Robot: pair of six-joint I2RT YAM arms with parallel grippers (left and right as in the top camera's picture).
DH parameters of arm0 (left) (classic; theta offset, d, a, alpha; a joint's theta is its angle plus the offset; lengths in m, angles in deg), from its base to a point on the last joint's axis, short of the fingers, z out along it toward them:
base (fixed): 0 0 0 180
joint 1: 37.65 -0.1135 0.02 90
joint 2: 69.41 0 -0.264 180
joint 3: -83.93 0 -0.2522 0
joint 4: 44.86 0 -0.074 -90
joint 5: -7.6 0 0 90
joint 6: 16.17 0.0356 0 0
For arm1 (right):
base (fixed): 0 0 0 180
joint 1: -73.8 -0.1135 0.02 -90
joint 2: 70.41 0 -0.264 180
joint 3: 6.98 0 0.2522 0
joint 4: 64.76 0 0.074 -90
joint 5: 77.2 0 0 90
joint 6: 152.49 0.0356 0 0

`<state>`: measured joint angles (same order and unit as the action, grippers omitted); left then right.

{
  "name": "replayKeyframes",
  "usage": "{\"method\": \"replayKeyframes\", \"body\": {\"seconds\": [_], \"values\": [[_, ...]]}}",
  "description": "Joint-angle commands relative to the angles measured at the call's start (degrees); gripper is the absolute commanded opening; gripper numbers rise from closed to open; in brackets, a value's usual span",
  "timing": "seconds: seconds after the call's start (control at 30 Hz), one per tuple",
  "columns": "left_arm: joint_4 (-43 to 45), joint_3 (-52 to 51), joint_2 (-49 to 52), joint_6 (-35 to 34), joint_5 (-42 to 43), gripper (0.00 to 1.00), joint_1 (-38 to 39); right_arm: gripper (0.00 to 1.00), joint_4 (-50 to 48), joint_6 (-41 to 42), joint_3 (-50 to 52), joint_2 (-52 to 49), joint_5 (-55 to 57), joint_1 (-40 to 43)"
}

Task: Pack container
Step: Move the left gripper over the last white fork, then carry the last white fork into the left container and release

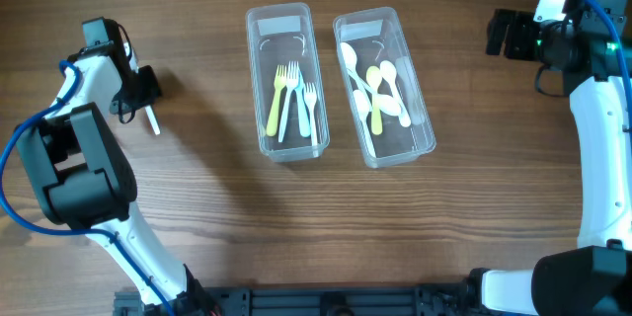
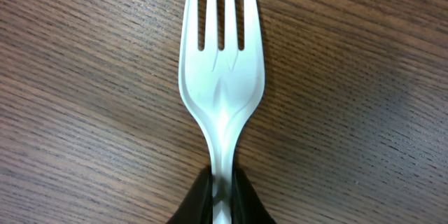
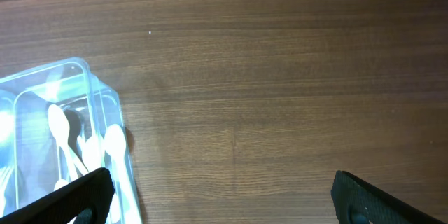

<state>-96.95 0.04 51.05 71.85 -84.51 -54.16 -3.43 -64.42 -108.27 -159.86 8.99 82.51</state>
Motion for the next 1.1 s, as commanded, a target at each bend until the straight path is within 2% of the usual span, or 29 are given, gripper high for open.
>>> {"method": "replayKeyframes", "body": {"seconds": [0.0, 0.33, 0.47, 0.57, 0.77, 0.93, 1.07], "values": [[-1.27, -0.59, -0.94, 0.17, 0.13, 0.04, -0.11, 1.0, -0.2, 0.48, -0.52, -0.02, 0.44, -0.17], [-2.54, -0.59, -15.32, -0.15, 4.87, 0.04, 1.09, 1.0, -0.2, 0.48, -0.52, -0.02, 0.44, -0.17], [-4.28, -0.59, -21.49, -0.15, 10.27, 0.04, 3.89, 1.0, -0.2, 0.46, -0.52, -0.02, 0.44, -0.17], [-4.81, -0.59, -25.0, -0.22, 14.86, 0.04, 7.52, 1.0, -0.2, 0.46, -0.52, -0.02, 0.44, -0.17], [-4.76, -0.59, -27.04, -3.76, 18.58, 0.04, 16.59, 1.0, -0.2, 0.46, -0.52, -0.02, 0.44, -0.17], [-3.37, -0.59, -26.71, -7.5, 18.58, 0.05, 25.73, 1.0, -0.2, 0.46, -0.52, -0.02, 0.44, -0.17], [-2.25, -0.59, -26.45, -8.24, 17.88, 0.05, 30.14, 1.0, -0.2, 0.48, -0.52, -0.02, 0.44, -0.17]]}}
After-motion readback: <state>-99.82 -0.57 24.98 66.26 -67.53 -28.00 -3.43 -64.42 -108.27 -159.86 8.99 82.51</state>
